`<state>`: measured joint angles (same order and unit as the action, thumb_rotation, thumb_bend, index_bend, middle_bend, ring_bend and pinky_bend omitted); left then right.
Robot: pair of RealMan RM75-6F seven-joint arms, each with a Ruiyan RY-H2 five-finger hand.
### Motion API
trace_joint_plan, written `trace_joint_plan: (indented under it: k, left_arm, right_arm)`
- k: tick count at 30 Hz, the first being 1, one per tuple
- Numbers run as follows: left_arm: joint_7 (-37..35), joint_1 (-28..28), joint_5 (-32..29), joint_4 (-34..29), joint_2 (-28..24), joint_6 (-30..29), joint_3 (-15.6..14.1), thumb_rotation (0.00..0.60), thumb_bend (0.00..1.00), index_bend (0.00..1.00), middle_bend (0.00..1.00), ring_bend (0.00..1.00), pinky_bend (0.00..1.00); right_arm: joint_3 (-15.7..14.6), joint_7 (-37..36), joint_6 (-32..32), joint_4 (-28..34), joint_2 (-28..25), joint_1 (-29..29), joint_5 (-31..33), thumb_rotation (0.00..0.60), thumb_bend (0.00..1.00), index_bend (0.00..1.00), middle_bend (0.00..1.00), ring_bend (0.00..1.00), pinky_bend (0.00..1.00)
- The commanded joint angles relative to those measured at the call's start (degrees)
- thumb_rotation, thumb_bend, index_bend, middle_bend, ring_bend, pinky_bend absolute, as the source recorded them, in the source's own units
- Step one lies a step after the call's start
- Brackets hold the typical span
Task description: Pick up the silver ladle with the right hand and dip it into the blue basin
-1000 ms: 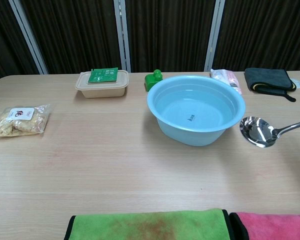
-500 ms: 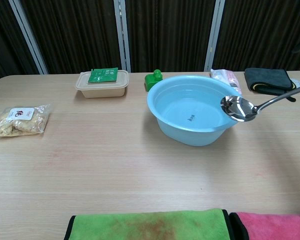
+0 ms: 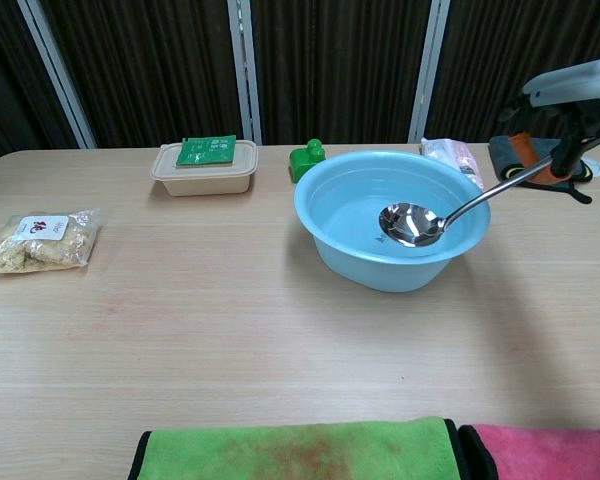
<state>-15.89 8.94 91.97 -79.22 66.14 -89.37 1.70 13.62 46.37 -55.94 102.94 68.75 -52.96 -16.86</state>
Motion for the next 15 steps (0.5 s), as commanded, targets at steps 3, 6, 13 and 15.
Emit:
trace_joint_plan:
  k: [3, 6, 13, 15]
  left_arm:
    - [-0.91, 0.18, -0.55, 0.36, -0.19, 0.69, 0.23, 0.6, 0.36, 0.06, 0.0, 0.0, 0.0]
    - [-1.42, 0.32, -0.83, 0.56, -0.26, 1.07, 0.35, 0.6, 0.36, 0.06, 0.0, 0.0, 0.0]
    - [-2.89, 0.51, -1.9, 1.22, -0.48, 1.65, 0.95, 0.6, 0.36, 0.06, 0.0, 0.0, 0.0]
    - [-3.11, 0.55, -2.18, 1.37, -0.5, 1.9, 1.05, 0.6, 0.36, 0.06, 0.0, 0.0, 0.0]
  right_arm:
    - [-1.58, 2.54, 1.6, -6.36, 5.03, -4.16, 3.14, 0.6, 0.47, 0.72, 0.0, 0.0, 0.0]
    - [-2.53, 3.73, 2.2, -9.5, 7.23, -5.8, 4.38, 0.6, 0.47, 0.72, 0.0, 0.0, 0.0]
    - [-3.54, 5.4, 3.39, -16.19, 11.51, -8.84, 7.13, 0.6, 0.47, 0.72, 0.0, 0.0, 0.0]
    - [-3.71, 5.32, 3.99, -17.57, 12.33, -9.22, 7.36, 0.6, 0.47, 0.72, 0.0, 0.0, 0.0]
